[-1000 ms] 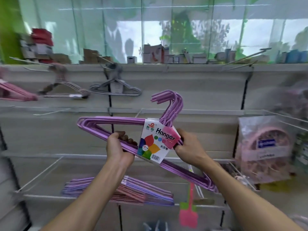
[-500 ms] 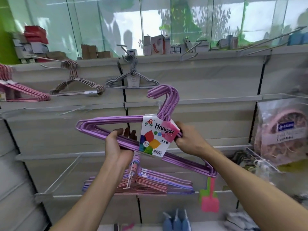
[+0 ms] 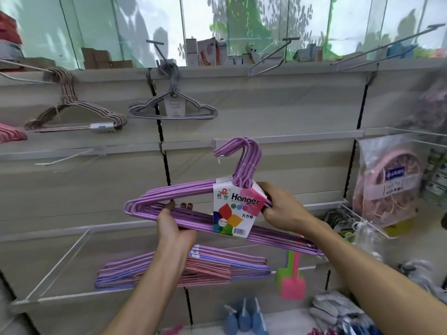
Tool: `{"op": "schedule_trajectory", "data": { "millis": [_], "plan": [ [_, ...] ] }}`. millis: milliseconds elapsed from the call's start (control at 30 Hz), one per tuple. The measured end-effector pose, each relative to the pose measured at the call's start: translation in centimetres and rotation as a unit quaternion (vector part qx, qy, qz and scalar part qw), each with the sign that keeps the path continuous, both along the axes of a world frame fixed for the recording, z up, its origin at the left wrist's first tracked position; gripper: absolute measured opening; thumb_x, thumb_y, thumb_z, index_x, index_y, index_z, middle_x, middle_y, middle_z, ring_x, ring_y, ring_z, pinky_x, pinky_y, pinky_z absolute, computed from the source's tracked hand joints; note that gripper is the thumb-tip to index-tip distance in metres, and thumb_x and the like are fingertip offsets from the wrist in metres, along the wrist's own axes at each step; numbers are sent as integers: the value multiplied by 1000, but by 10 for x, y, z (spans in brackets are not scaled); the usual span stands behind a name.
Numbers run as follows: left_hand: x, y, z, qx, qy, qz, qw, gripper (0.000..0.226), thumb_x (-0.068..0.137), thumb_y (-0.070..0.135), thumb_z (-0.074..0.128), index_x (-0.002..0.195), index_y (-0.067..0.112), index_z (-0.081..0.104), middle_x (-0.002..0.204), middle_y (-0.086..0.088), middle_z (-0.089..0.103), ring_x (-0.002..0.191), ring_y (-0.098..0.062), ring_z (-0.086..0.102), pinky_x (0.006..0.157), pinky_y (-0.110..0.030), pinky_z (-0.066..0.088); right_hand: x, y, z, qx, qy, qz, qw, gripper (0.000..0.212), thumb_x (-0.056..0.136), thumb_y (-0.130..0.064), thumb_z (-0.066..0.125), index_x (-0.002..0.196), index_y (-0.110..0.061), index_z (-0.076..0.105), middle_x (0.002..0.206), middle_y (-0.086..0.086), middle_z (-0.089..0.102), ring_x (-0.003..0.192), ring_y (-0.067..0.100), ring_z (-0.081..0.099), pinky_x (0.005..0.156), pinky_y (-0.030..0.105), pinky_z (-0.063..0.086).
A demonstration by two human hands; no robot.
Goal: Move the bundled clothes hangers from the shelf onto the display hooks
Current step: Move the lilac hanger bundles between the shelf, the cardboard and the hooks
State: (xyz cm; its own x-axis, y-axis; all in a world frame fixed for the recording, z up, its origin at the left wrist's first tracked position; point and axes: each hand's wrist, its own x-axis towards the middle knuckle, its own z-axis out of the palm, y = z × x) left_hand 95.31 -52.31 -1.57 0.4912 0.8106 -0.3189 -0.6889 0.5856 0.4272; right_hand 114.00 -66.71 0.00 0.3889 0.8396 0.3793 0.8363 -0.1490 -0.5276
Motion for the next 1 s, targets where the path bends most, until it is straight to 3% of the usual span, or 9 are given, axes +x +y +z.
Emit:
{"op": "schedule_trajectory", "data": {
  "millis": [100, 267, 567, 767, 933, 1000],
  "plan": [
    [24, 14, -7, -4, -7, -8, 1000, 9, 95, 18, 53, 104, 17, 54, 84, -3, 59, 72, -18, 58, 57, -33, 49, 25, 17, 1, -9, -4, 5, 1000, 41, 84, -10, 54, 121, -26, 55, 104, 1, 73, 91, 26, 66, 76, 47, 56],
    [60, 44, -11, -13, -33, 10, 999, 17, 96, 16, 52, 112, 16, 55, 90, -4, 62, 79, -19, 61, 63, -39, 51, 67, 53, 3, -16, -3, 31, 999, 41, 82, -12, 54, 119, -28, 54, 101, 1, 72, 89, 26, 66, 76, 47, 56],
    [91, 86, -31, -22, -48, 76, 996, 18, 94, 23, 51, 111, 17, 52, 94, -6, 61, 83, -22, 60, 81, -39, 52, 109, 110, -1, -46, -22, 86, 995, 49, 81, -9, 53, 127, -26, 52, 102, 1, 71, 85, 22, 63, 71, 42, 56],
    [100, 107, -38, -47, -48, 113, 991, 23, 95, 34, 53, 108, 15, 56, 97, -7, 62, 89, -23, 62, 96, -40, 50, 122, 140, -9, -60, -34, 97, 993, 46, 77, -16, 48, 120, -32, 51, 101, -1, 70, 86, 26, 63, 70, 44, 56],
    [112, 132, -42, -46, -45, 100, 993, 16, 98, 30, 49, 93, 16, 54, 84, -5, 60, 77, -21, 61, 70, -39, 52, 129, 164, -12, -66, -31, 87, 994, 46, 81, -14, 53, 122, -32, 49, 101, -2, 70, 85, 23, 63, 67, 40, 55],
    [117, 144, -44, -47, -46, 87, 994, 13, 99, 27, 48, 94, 17, 54, 85, -6, 60, 77, -21, 61, 68, -39, 51, 133, 175, -12, -69, -35, 76, 994, 48, 82, -17, 54, 128, -31, 47, 105, -1, 70, 87, 24, 63, 69, 39, 55]
  ]
}}
